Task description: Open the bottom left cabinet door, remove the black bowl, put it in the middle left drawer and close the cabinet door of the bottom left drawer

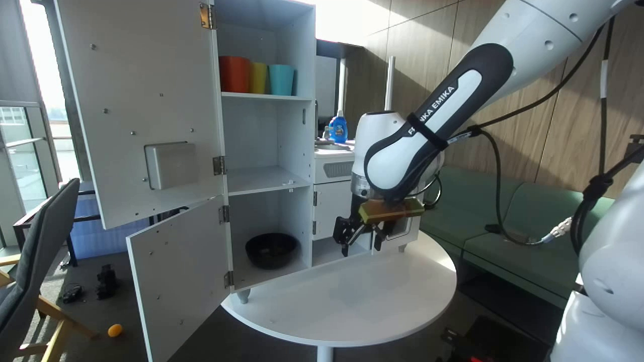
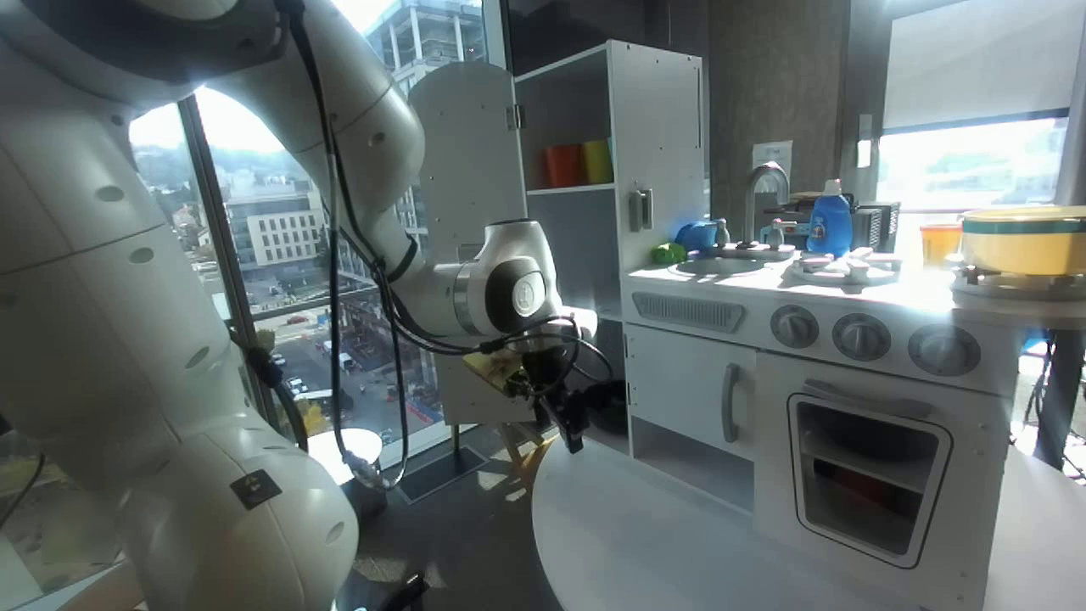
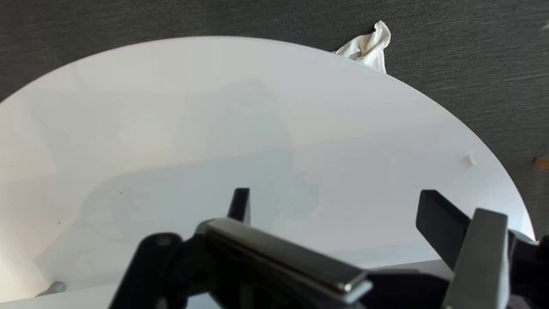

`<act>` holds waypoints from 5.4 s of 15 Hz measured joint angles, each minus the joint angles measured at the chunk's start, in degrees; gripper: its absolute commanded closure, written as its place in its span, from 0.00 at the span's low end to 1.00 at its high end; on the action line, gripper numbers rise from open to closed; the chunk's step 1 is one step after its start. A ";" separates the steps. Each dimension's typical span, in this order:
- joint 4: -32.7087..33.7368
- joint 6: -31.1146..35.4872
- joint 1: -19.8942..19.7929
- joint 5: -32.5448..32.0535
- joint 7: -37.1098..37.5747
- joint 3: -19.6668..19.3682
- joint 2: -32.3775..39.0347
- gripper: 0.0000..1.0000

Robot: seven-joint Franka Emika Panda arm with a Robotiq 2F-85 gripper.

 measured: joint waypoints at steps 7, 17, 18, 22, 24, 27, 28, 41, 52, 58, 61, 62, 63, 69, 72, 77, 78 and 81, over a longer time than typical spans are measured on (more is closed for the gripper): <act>-0.93 0.60 -3.02 0.54 28.82 16.46 -1.38 0.00; 3.58 20.27 -3.21 -2.24 50.13 17.16 11.41 0.00; 4.65 21.84 -3.47 -3.34 51.45 17.15 13.22 0.00; 10.42 22.91 -3.19 -14.65 61.73 14.49 18.34 0.00; 13.69 22.27 -2.01 -22.22 68.95 11.46 20.39 0.00; 18.99 20.36 0.59 -30.78 78.04 7.23 24.86 0.00; 20.68 19.86 1.62 -32.95 80.58 6.02 26.79 0.00; 37.40 17.11 11.13 -38.61 95.96 -3.19 44.30 0.00; 37.68 23.15 7.64 -37.71 98.95 -3.73 43.72 0.00; 38.04 21.49 8.62 -37.79 99.37 -5.21 43.97 0.00; 39.01 18.84 10.05 -37.81 99.63 -6.12 44.33 0.00; 39.30 18.00 10.49 -37.82 99.64 -6.30 44.44 0.00; 39.60 17.04 10.93 -37.83 99.65 -6.45 44.58 0.25; 41.07 14.08 12.53 -37.90 99.66 -6.69 45.94 0.66; 41.44 13.64 12.91 -38.15 99.72 -6.92 46.05 0.89; 41.67 13.53 14.03 -38.71 100.91 -8.50 46.03 1.00; 41.52 13.51 14.02 -38.70 100.95 -8.54 46.01 0.99; 40.70 13.48 13.89 -38.68 100.95 -8.73 45.65 0.99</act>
